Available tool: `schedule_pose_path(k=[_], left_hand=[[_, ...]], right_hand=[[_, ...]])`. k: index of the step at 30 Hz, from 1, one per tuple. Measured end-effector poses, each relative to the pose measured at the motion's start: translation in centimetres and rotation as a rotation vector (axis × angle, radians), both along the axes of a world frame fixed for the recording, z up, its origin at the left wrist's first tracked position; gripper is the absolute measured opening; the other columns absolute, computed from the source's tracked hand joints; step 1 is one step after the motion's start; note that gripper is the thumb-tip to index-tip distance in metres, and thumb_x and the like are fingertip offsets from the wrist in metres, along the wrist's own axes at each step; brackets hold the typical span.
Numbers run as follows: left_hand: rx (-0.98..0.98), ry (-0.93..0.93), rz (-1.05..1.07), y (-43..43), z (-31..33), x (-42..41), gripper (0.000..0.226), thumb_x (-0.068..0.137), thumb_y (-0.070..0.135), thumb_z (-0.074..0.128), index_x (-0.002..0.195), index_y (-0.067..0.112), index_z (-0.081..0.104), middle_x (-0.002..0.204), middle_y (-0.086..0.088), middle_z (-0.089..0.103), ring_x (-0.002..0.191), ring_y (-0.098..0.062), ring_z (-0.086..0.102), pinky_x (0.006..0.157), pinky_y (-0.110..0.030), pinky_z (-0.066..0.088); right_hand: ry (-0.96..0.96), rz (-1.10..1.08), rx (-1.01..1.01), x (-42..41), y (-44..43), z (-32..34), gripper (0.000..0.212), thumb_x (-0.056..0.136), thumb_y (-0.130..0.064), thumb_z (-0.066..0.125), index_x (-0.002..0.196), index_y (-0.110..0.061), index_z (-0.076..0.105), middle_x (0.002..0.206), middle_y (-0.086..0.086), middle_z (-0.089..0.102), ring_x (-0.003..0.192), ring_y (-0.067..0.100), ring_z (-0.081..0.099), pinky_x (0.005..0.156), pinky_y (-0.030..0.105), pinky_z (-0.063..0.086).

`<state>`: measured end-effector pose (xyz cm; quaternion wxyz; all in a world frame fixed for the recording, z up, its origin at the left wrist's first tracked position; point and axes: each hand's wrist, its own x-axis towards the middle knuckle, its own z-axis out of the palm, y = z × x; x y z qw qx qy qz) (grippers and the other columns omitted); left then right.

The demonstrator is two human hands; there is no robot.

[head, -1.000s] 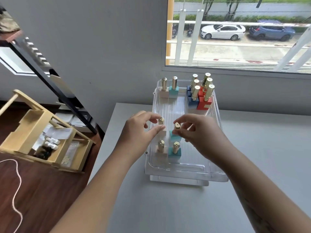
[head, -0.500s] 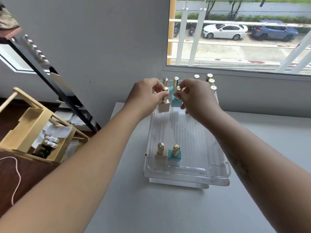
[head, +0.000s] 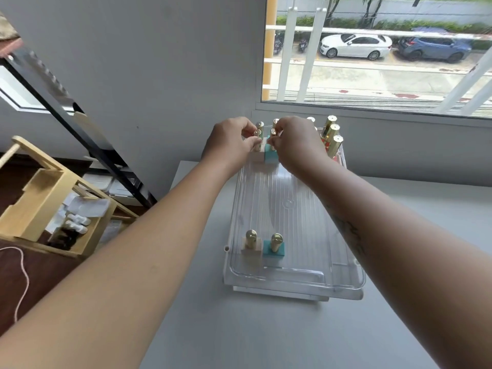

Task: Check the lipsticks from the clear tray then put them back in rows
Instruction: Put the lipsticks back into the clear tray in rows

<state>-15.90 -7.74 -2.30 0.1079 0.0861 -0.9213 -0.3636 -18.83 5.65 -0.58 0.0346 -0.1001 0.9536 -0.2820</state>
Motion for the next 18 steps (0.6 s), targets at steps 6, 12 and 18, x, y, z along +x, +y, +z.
schedule_pose_path(k=[6, 12, 18], left_hand=[[0.006, 0.032, 0.035, 0.2, 0.5, 0.4, 0.02, 0.084, 0.022, 0.074, 0.102, 0.014, 0.07, 0.094, 0.002, 0.068, 0.081, -0.013, 0.06, 0.071, -0.021, 0.041], [0.083, 0.101, -0.045, 0.3, 1.5, 5.5, 0.011, 0.086, 0.024, 0.073, 0.096, 0.019, 0.071, 0.081, 0.015, 0.065, 0.058, 0.019, 0.049, 0.054, 0.001, 0.033], [0.121, -0.022, -0.125, 0.3, 0.6, 12.1, 0.017, 0.083, 0.042, 0.071, 0.097, 0.031, 0.074, 0.076, 0.023, 0.066, 0.051, 0.001, 0.041, 0.049, -0.008, 0.035]], right_hand=[[0.054, -0.014, -0.09, 1.4, 0.9, -0.1, 0.023, 0.093, -0.012, 0.055, 0.113, -0.001, 0.06, 0.097, 0.018, 0.069, 0.08, 0.039, 0.067, 0.075, 0.048, 0.056], [0.036, 0.006, -0.286, 5.6, 3.1, 0.9, 0.027, 0.093, -0.017, 0.062, 0.12, -0.013, 0.061, 0.089, 0.005, 0.069, 0.054, 0.017, 0.066, 0.053, 0.031, 0.055], [-0.162, 0.132, -0.365, 11.7, 6.2, 1.0, 0.018, 0.086, -0.037, 0.065, 0.099, -0.025, 0.07, 0.08, -0.005, 0.069, 0.055, 0.003, 0.062, 0.051, 0.016, 0.044]])
